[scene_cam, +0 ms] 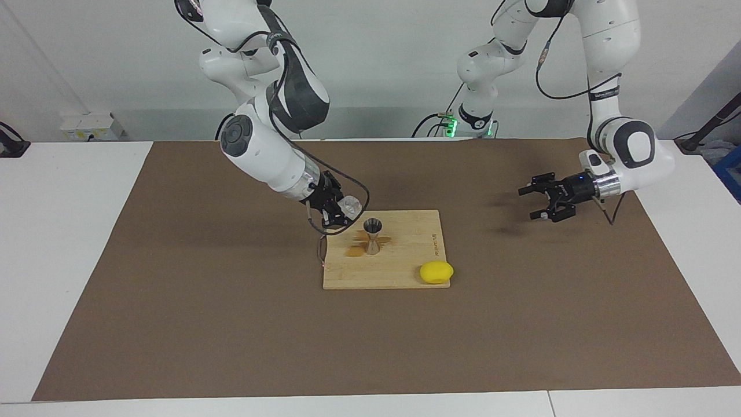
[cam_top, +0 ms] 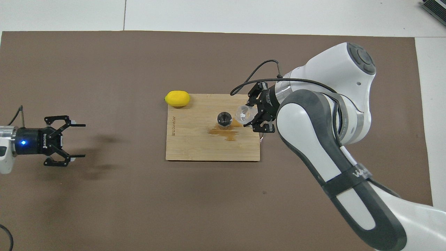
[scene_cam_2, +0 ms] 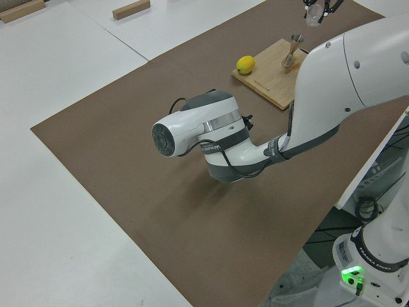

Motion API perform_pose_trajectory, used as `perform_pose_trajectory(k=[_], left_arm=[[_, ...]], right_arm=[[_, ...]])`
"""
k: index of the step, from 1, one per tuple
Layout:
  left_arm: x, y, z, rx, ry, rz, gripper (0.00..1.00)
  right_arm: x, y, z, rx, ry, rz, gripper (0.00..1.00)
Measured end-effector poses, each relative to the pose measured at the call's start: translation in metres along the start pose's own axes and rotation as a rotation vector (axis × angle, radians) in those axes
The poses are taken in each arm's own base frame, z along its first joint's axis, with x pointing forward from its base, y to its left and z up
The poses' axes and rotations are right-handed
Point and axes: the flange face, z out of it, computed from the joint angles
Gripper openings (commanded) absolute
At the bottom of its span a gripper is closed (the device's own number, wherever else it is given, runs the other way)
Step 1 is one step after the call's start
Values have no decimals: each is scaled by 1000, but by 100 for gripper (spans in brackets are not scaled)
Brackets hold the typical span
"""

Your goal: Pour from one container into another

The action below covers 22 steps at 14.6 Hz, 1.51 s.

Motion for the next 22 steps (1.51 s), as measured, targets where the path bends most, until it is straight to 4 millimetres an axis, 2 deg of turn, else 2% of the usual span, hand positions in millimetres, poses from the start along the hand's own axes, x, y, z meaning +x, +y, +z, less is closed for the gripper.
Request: perform_pose_trajectory(k=[2, 5, 10, 15, 18, 22], left_arm=[[5, -8, -20, -49, -74, 27, 100], [25, -30, -42, -121, -192, 31, 100], [86, -50, -77, -230, -397, -32, 100], [155, -62, -87, -322, -576, -213, 100], [195, -70, -85, -306, -704, -327, 100], [247, -62, -78, -213, -900, -586, 100]], right_arm=[[-2, -3, -3, 10, 14, 16, 0], [-8, -5, 1, 11, 33, 28, 0], [-19, -13, 1, 29, 62, 45, 0], [-36, -9, 14, 23, 109, 19, 0], [-38, -8, 14, 30, 145, 16, 0], [-40, -7, 16, 33, 174, 0, 0]])
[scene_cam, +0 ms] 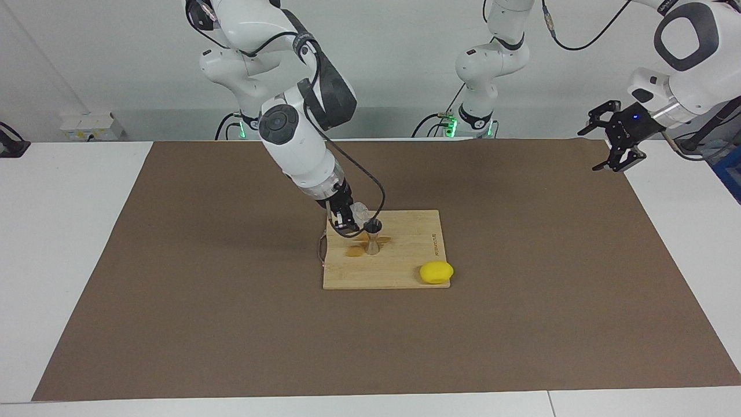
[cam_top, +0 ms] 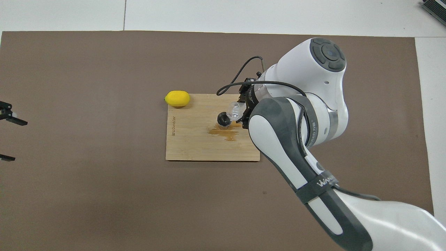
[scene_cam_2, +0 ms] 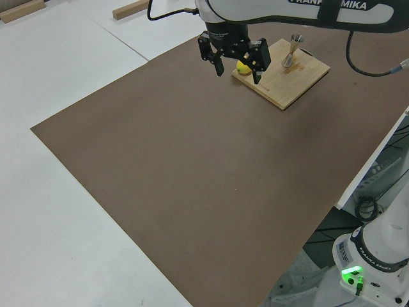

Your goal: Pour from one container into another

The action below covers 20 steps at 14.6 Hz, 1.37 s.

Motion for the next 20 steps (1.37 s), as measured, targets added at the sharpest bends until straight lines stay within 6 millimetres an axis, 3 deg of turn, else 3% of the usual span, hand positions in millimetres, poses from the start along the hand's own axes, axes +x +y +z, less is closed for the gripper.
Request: perform_pose_trajectory(k=[4, 6, 8, 11, 15, 20], left_arm=[[37, 44, -23, 55, -97, -280, 100], [52, 60, -25, 91, -129, -411, 100], [63, 64, -14, 145, -154, -485, 100], [70, 57, 18, 241, -132, -594, 100], [86, 75, 56, 304, -102, -835, 100], [78, 76, 46, 361, -40, -959, 100]], right_arm=[[-12, 6, 8, -4, 56, -20, 0], [-11, 8, 13, -12, 88, -32, 0], [-10, 8, 15, -16, 111, -41, 0], [-7, 8, 17, -25, 137, -48, 0], [-12, 6, 7, -5, 152, -40, 0], [-14, 5, 6, 5, 155, 3, 0]])
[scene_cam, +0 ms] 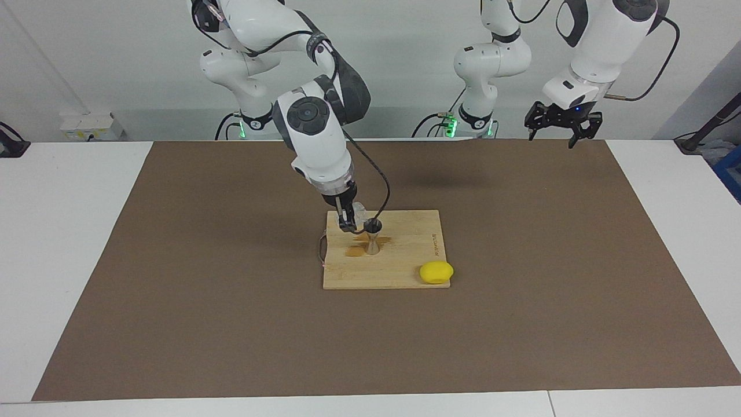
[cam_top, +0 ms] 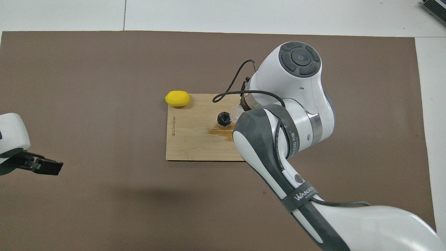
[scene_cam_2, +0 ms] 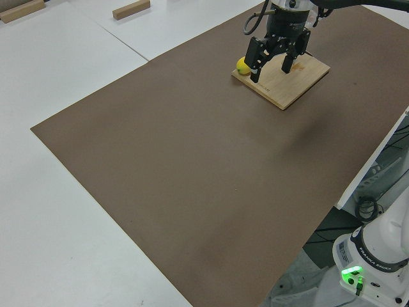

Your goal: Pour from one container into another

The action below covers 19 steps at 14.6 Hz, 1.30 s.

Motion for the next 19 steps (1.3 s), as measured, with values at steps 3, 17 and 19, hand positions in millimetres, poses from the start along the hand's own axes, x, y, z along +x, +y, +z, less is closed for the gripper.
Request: perform_pose_trajectory(k=[3, 17, 19], left_arm=[[4, -11, -5, 14, 60, -164, 100], [30, -34, -7, 7, 95, -294, 100], [51, -43, 0, -3, 88, -292, 100]], right_arm=[[0, -1, 0, 1, 1, 3, 0], [-31, -1, 4, -15, 118, -34, 0], [-34, 1, 7, -24, 132, -42, 0]])
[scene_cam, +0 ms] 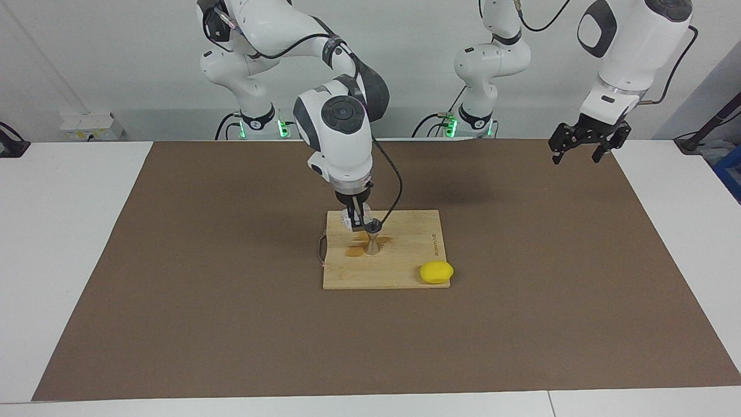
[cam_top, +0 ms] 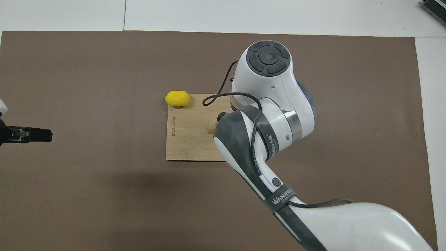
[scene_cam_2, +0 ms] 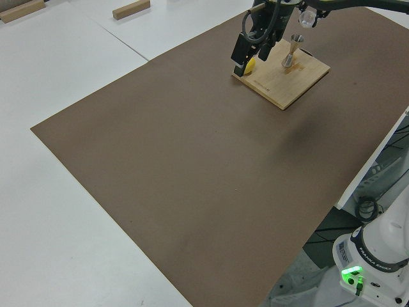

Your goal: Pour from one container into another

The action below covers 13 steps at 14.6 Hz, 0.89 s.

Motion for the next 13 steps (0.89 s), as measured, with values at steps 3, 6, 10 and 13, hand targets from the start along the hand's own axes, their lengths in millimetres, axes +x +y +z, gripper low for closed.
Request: perform_pose_trajectory(k=[3, 6, 10, 13], left_arm=[[26, 0, 14, -11, -10, 7, 100], [37, 4, 20, -18, -26, -7, 100], [32, 6, 13, -20, -74, -105, 100], [32, 7, 5, -20, -63, -108, 100]], right_arm=[[-1, 2, 0, -7, 26, -10, 0], [-2, 3, -1, -5, 39, -16, 0], [-5, 4, 0, -3, 47, -23, 0], [-11, 7, 2, 2, 68, -40, 0]])
